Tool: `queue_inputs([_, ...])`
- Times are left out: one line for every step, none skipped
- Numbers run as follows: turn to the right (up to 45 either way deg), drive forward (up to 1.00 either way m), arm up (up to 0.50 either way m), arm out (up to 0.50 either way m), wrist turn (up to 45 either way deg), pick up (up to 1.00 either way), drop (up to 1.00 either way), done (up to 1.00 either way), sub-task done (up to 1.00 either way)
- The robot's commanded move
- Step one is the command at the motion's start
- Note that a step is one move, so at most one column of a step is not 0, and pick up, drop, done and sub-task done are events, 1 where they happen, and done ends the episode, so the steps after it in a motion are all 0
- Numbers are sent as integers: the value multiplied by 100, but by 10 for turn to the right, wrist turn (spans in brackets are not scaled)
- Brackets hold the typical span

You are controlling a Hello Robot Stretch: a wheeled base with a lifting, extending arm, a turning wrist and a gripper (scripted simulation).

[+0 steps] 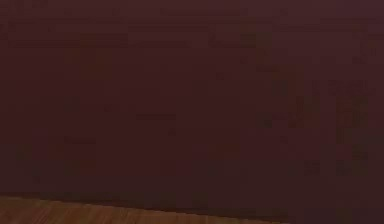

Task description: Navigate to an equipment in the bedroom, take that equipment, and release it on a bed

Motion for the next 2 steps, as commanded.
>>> queue_inputs([-270,0,0,0,0,0,0,0,0])
queue_inputs([450,0,0,0,0,0,0,0,0])
